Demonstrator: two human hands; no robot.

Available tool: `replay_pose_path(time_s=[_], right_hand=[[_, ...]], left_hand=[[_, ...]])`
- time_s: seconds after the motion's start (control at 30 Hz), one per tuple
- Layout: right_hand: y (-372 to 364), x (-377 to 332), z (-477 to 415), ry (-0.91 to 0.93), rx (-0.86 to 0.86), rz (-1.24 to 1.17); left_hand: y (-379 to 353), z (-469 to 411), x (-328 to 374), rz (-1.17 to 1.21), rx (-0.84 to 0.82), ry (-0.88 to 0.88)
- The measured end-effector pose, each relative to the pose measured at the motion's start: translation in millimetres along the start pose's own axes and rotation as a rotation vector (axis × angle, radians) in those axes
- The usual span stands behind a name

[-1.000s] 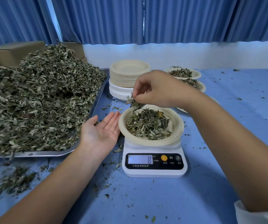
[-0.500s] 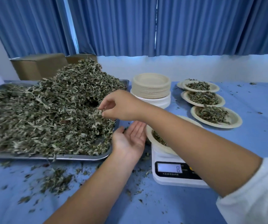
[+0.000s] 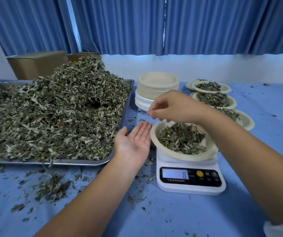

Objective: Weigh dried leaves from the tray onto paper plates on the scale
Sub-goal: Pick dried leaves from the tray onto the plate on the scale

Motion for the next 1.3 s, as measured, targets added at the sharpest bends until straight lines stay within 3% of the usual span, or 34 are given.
replay_pose_path(time_s=[0.2,0.53,1.1,1.3], right_hand=[[26.3,21.0,30.3,-0.028,-0.072,0.064],[4.7,13.7,30.9,-0.018,-0.257,0.351],[44.1,-0.2,45.1,0.103,0.035,0.178],[44.9,1.6,45.3,0.092,0.055,0.18]], left_hand=[[1.6,-1.8,-2.7,-0.03,0.006,-0.014],[4.0,-2.4,-2.0,-0.049,-0.014,-0.032],[1.7,-0.1,-2.0,-0.047,-0.011,-0.042],[1.5,0.6,-1.9,-0.054,-0.005,-0.041]])
Point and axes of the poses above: each hand's wrist, its own z-axis away from the middle knuckle, its own y-axis out of the back of the hand, x = y × z, the point moved 2 cm from there along -z, towards the middle knuckle, and after that the axes turned 8 degrees about -x, right-handed, at the moved point
